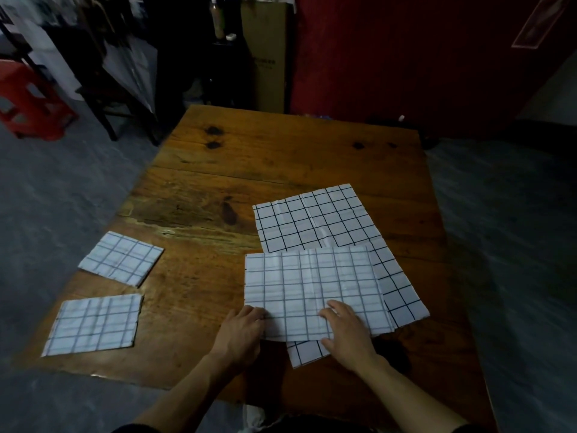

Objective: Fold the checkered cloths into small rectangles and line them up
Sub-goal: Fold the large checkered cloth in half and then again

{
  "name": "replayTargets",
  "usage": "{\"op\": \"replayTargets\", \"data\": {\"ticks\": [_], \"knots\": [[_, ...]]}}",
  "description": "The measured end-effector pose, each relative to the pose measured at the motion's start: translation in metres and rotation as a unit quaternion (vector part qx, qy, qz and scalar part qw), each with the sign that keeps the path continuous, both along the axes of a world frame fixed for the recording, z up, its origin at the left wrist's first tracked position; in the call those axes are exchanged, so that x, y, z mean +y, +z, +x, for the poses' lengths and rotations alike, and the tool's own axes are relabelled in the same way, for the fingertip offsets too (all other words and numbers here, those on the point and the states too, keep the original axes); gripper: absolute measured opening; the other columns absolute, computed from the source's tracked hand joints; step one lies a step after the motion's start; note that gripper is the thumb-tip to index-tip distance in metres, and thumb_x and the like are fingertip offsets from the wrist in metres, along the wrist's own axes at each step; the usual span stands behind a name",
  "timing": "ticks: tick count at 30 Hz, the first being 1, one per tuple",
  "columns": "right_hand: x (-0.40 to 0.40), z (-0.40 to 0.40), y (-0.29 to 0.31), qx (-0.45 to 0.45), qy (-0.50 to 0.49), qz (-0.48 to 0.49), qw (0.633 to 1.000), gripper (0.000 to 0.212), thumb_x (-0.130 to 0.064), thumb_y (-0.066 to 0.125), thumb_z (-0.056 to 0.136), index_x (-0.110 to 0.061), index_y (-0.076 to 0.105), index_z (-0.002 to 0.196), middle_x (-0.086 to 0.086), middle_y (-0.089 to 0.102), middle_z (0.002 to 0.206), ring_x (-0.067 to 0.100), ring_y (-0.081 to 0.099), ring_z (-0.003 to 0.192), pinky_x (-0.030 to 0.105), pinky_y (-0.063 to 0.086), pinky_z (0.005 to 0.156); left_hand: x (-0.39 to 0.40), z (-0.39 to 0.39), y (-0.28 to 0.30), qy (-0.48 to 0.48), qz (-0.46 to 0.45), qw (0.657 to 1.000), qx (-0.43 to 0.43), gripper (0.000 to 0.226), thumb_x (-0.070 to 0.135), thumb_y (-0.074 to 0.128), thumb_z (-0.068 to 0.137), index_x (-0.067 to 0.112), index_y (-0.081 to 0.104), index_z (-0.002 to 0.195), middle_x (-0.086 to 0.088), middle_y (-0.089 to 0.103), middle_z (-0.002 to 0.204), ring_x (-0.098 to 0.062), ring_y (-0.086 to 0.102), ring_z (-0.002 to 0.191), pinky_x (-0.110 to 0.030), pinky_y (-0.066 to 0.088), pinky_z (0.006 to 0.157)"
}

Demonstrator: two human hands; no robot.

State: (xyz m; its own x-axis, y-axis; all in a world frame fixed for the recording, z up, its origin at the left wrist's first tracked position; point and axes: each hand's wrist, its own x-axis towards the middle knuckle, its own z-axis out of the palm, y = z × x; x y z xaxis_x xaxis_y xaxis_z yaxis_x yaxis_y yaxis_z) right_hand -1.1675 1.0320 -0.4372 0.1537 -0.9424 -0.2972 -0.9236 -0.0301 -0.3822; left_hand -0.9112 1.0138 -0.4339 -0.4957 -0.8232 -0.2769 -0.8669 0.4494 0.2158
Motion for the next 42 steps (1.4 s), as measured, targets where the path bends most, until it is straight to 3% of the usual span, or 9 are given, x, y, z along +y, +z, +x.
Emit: {"op": "replayTargets", "data": {"ticks": [7,12,16,19,24,28,32,37,42], "knots": [[-0.006,0.002,0.012,-0.028,0.038,0.0,0.999,0.067,-0.053,0.064,0.083,-0.027,0.041,0.141,-0.003,0.027,0.155,0.013,0.02,0.142,0.027,0.018,0.114,-0.006,-0.007,0.019,0.052,-0.084,0.992,0.075,0.009,0.031,0.053,0.081,0.026,0.057,0.088,0.008,0.06,0.101,-0.016,0.054,0.096,-0.03,0.042,0.08],[-0.022,0.02,0.043,-0.048,0.081,-0.071,0.993,0.065,-0.047,0.07,0.079,-0.031,0.046,0.137,-0.012,0.041,0.138,0.007,0.032,0.128,0.023,0.024,0.107,-0.021,-0.029,0.055,0.04,-0.146,0.976,0.156,0.01,0.032,0.063,0.077,0.028,0.055,0.083,0.01,0.058,0.082,-0.013,0.054,0.079,-0.027,0.036,0.07],[-0.035,0.032,0.07,-0.058,0.053,-0.141,0.987,0.028,-0.036,0.064,0.09,-0.028,0.061,0.117,-0.01,0.052,0.102,0.007,0.047,0.097,0.022,0.042,0.084,-0.03,-0.052,0.091,0.021,-0.155,0.96,0.234,0.014,0.036,0.053,0.081,0.026,0.059,0.088,0.011,0.06,0.084,-0.01,0.054,0.08,-0.027,0.037,0.073],[-0.039,0.027,0.09,-0.062,0.039,-0.181,0.981,0.009,-0.027,0.059,0.094,-0.023,0.064,0.099,-0.01,0.045,0.083,0.007,0.044,0.079,0.023,0.04,0.068,-0.036,-0.056,0.116,-0.01,-0.152,0.951,0.271,0.014,0.034,0.063,0.082,0.027,0.059,0.093,0.01,0.062,0.089,-0.01,0.054,0.082,-0.028,0.038,0.076],[-0.035,-0.005,0.126,-0.121,0.017,-0.213,0.969,0.007,-0.024,0.065,0.091,-0.02,0.07,0.093,-0.009,0.056,0.086,0.008,0.051,0.081,0.026,0.046,0.067,-0.062,-0.026,0.125,0.003,-0.124,0.967,0.223,0.036,0.038,0.075,0.079,0.03,0.057,0.11,0.013,0.059,0.109,-0.008,0.052,0.101,-0.033,0.041,0.093],[-0.015,-0.028,0.156,-0.172,-0.058,-0.23,0.956,0.018,-0.035,0.06,0.088,-0.021,0.07,0.093,-0.009,0.058,0.089,0.008,0.058,0.082,0.029,0.053,0.066,-0.082,-0.01,0.11,-0.003,-0.105,0.977,0.184,0.017,0.03,0.071,0.084,0.034,0.059,0.095,0.014,0.059,0.095,-0.006,0.055,0.088,-0.031,0.05,0.084],[0.002,-0.053,0.163,-0.164,-0.111,-0.257,0.946,0.012,-0.021,0.067,0.087,-0.02,0.072,0.098,-0.008,0.061,0.09,0.008,0.06,0.083,0.025,0.054,0.065,-0.081,-0.026,0.118,-0.024,-0.089,0.96,0.265,0.011,0.021,0.067,0.087,0.03,0.061,0.088,0.015,0.06,0.088,0.0,0.057,0.081,-0.021,0.053,0.071],[0.02,-0.081,0.174,-0.143,-0.153,-0.284,0.936,0.013,-0.013,0.068,0.087,-0.018,0.07,0.1,-0.008,0.062,0.092,0.005,0.061,0.088,0.024,0.055,0.07,-0.064,-0.047,0.146,0.0,-0.077,0.922,0.38,0.006,0.022,0.062,0.086,0.023,0.064,0.091,0.011,0.065,0.092,-0.006,0.062,0.089,-0.034,0.057,0.075],[0.039,-0.104,0.197,-0.23,-0.141,-0.288,0.919,0.008,-0.011,0.068,0.087,-0.015,0.07,0.093,-0.005,0.065,0.094,0.009,0.064,0.09,0.024,0.057,0.071,-0.026,-0.062,0.193,0.014,-0.092,0.905,0.415,0.013,0.015,0.068,0.085,0.025,0.064,0.092,0.013,0.065,0.094,0.0,0.061,0.091,-0.022,0.053,0.079]]}}
